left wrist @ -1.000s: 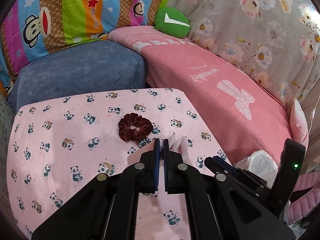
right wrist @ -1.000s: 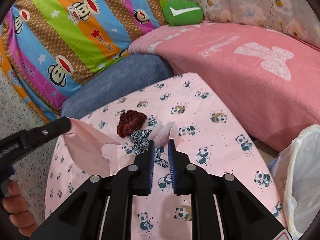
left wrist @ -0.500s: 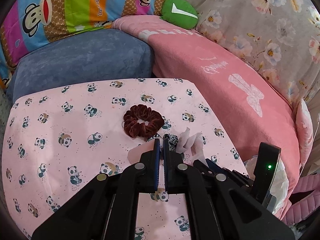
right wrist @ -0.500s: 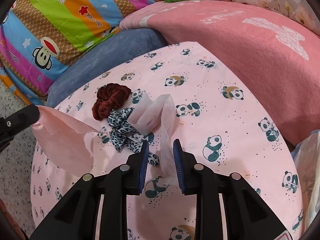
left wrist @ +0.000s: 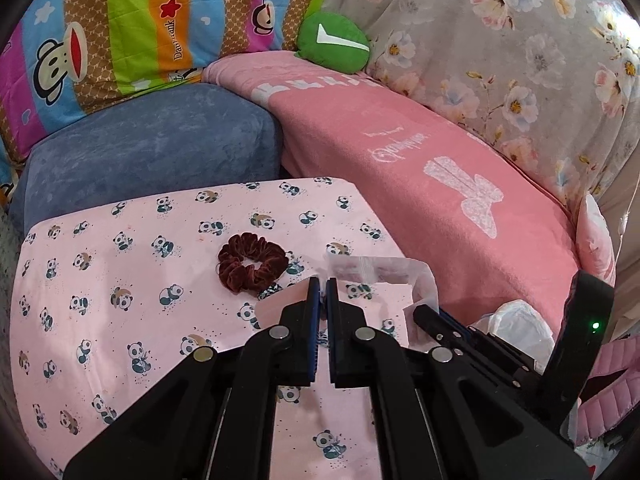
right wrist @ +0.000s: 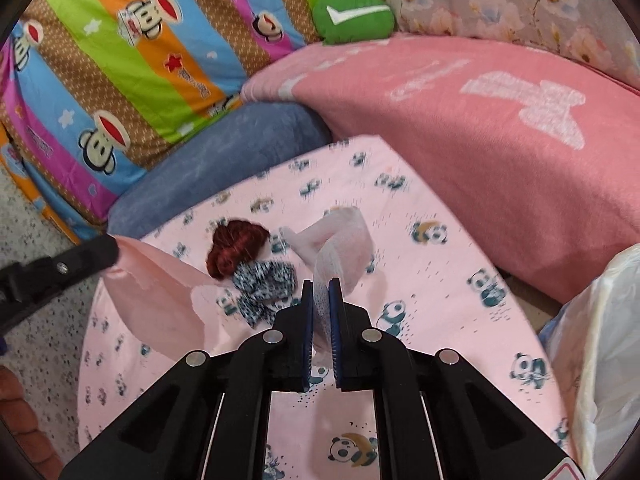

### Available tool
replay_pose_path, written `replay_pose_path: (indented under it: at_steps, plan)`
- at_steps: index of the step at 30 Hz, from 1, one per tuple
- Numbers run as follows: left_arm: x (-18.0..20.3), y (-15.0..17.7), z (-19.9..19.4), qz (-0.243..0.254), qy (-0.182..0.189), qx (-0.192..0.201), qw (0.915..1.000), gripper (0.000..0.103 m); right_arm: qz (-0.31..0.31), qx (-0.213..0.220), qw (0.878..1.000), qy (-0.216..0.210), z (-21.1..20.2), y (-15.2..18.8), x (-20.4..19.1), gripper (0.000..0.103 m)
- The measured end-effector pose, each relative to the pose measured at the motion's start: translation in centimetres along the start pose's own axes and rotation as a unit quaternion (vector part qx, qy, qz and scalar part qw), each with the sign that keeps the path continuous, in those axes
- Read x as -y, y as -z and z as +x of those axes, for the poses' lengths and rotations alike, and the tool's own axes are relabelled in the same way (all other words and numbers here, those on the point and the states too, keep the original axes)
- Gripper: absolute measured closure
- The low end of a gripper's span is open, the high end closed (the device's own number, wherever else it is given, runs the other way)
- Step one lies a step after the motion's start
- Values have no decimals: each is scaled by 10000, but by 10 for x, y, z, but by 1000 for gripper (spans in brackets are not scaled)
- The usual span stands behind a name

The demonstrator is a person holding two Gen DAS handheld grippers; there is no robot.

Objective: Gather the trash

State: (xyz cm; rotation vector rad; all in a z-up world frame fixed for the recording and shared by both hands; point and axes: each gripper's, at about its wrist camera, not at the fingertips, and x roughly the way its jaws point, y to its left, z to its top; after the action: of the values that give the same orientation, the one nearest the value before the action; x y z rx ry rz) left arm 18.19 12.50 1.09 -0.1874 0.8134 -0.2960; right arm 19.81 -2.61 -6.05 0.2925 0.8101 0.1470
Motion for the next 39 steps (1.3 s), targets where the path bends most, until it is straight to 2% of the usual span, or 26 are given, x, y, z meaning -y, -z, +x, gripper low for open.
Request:
replay_pose_path:
  at_steps: [9, 16, 25, 39]
  plan:
    - [57, -13, -29, 397, 326, 322, 9982, 100, 110, 952, 9953, -112, -97, -26, 13, 94]
    - [114, -16, -40, 800, 779, 397, 9929, 100, 331, 1553, 9873, 71, -171, -33, 47, 94]
    - [188, -6, -32, 1324, 1305, 172, 9824, 100, 750, 1888, 9782, 428, -234, -27, 102, 94]
    - [262, 21, -8, 1808, 1787, -345, 9665, 100, 1410, 2000, 9657, 867, -268, -3, 191, 94]
